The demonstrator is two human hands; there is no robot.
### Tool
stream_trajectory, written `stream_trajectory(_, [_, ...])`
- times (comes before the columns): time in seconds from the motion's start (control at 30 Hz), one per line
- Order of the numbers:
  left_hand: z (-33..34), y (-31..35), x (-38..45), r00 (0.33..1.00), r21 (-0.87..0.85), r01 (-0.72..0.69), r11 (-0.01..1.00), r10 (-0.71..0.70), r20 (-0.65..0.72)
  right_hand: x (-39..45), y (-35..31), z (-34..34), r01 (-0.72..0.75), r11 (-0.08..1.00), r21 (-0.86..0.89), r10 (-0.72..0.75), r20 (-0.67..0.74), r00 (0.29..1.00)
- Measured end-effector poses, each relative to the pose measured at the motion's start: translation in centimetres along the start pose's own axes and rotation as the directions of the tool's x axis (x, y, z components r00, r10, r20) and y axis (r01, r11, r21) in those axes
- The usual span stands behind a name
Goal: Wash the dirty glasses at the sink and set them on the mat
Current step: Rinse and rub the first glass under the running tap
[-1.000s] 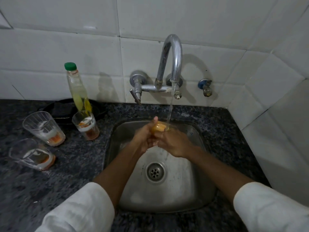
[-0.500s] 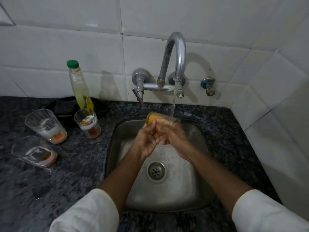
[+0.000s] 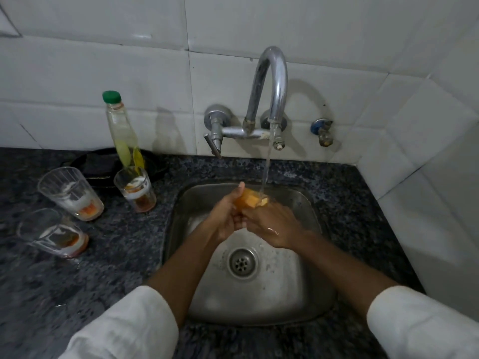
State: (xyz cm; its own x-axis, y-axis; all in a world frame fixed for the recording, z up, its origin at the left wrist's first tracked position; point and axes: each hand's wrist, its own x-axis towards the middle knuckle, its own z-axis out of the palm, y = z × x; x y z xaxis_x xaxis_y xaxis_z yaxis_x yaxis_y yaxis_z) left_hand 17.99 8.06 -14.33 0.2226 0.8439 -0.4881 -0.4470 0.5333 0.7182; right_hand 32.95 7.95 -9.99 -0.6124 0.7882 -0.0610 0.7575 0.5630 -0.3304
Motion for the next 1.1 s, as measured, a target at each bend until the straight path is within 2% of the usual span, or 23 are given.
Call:
stream_trajectory(0.03, [-0.1, -0.3, -0.3, 0.995, -0.128, -0.031, 0.991, 0.043, 0.094, 0.3, -0.8, -0.1, -0.073, 0.944, 0.323, 0.105, -0.081, 0.991])
stream_trajectory(0.07, [0.0, -0.6, -0.5, 0.985, -0.298, -0.062, 0.952, 0.106, 0.134, 0.6, -1.6, -0.4, -0.125, 0.725, 0.677, 0.250, -0.091, 0.964])
stream_trajectory(0.1, [-0.1, -0.8, -0.3, 0.976, -0.422, -0.077, 0.903, 0.154, 0.151, 0.9, -2.5, -0.8, -0.129, 0.465, 0.876, 0.363, -0.055, 0.930])
stream_trajectory(0.13, [-0.1, -0.7, -0.2, 0.973, -0.453, -0.101, 0.886, 0.183, 0.142, 0.7, -3.3, -1.0, -0.083, 0.455, 0.887, 0.369, -0.103, 0.924])
stream_trajectory(0.17, [-0.1, -0.4, 0.0, 0.976, -0.406, -0.119, 0.906, 0.182, 0.120, 0.5, -3.0, -1.0, -0.001, 0.609, 0.793, 0.268, -0.204, 0.942])
stream_trajectory(0.2, [0.0, 0.1, 0.1, 0.986, -0.293, -0.123, 0.948, 0.149, 0.069, 0.2, -2.3, -0.5, 0.082, 0.849, 0.522, 0.066, -0.260, 0.963])
stream_trajectory(0.23, [0.3, 0.7, 0.0, 0.994, -0.135, -0.102, 0.986, 0.105, 0.016, 0.0, -1.5, -0.1, 0.130, 0.983, 0.133, -0.105, -0.183, 0.977])
stream_trajectory(0.27, [0.5, 0.9, -0.2, 0.997, 0.010, -0.060, 0.998, 0.060, -0.048, -0.1, -0.6, 0.1, 0.109, 0.979, -0.174, -0.116, -0.028, 0.993])
stream_trajectory(0.3, [0.5, 0.8, -0.3, 0.997, 0.067, -0.011, 0.998, 0.016, -0.074, 0.0, 0.2, 0.2, 0.076, 0.959, -0.274, -0.071, 0.029, 0.997])
stream_trajectory(0.33, [0.6, 0.5, -0.5, 0.999, 0.036, 0.010, 0.999, -0.009, -0.037, 0.1, 0.2, 0.3, 0.011, 0.982, -0.191, -0.015, -0.018, 1.000])
stream_trajectory(0.37, [0.7, 0.0, -0.7, 0.999, -0.074, -0.007, 0.997, 0.011, 0.051, 0.4, -0.4, -0.1, -0.073, 0.993, 0.095, 0.083, -0.109, 0.991])
stream_trajectory(0.4, [0.8, -0.5, -0.6, 0.988, -0.246, -0.038, 0.969, 0.074, 0.139, 0.8, -1.3, -0.4, -0.114, 0.877, 0.466, 0.211, -0.161, 0.964])
stream_trajectory(0.43, [1.0, -0.9, -0.6, 0.973, -0.412, -0.050, 0.910, 0.138, 0.187, 1.0, -2.3, -0.9, -0.122, 0.611, 0.782, 0.338, -0.119, 0.934])
stream_trajectory(0.47, [1.0, -0.9, -0.5, 0.967, -0.499, -0.053, 0.865, 0.170, 0.192, 0.9, -2.8, -1.1, -0.097, 0.415, 0.904, 0.373, -0.072, 0.925])
stream_trajectory(0.6, [1.1, 0.2, -0.8, 0.998, -0.349, -0.024, 0.937, 0.044, 0.050, -0.4, -1.1, -0.6, -0.187, 0.507, 0.842, 0.288, 0.039, 0.957])
stream_trajectory(0.63, [1.3, 0.1, -0.9, 0.999, -0.276, -0.037, 0.961, 0.028, -0.033, -0.6, -0.5, -0.6, -0.267, 0.378, 0.886, 0.341, 0.135, 0.930])
stream_trajectory(0.7, [1.9, -0.4, -1.1, 0.974, -0.119, -0.148, 0.982, 0.124, -0.189, -0.9, -0.1, 0.5, -0.291, -0.107, 0.951, 0.474, 0.306, 0.825])
stream_trajectory(0.73, [2.3, -0.6, -1.3, 0.942, 0.041, -0.233, 0.971, 0.236, -0.239, -0.8, -0.4, 1.2, -0.199, -0.356, 0.913, 0.541, 0.375, 0.753])
stream_trajectory(0.8, [2.8, -1.1, -1.4, 0.840, 0.425, -0.392, 0.816, 0.506, -0.195, -0.4, -1.6, 2.4, -0.031, -0.620, 0.784, 0.584, 0.488, 0.648])
stream_trajectory(0.9, [3.7, -1.5, -2.0, 0.718, 0.684, -0.522, 0.510, 0.696, 0.028, 0.2, -2.7, 3.7, 0.061, -0.705, 0.707, 0.571, 0.515, 0.640])
stream_trajectory(0.97, [3.8, -1.5, -2.4, 0.670, 0.726, -0.553, 0.408, 0.736, 0.097, 0.5, -2.8, 3.9, 0.085, -0.715, 0.694, 0.554, 0.489, 0.674])
stream_trajectory(1.03, [3.0, -0.9, -2.5, 0.655, 0.699, -0.587, 0.409, 0.747, 0.113, 0.6, -2.6, 3.8, 0.091, -0.692, 0.716, 0.576, 0.471, 0.668])
stream_trajectory(1.1, [2.2, -0.3, -2.3, 0.675, 0.606, -0.603, 0.519, 0.736, 0.041, 0.3, -2.7, 3.7, 0.099, -0.625, 0.774, 0.622, 0.418, 0.662])
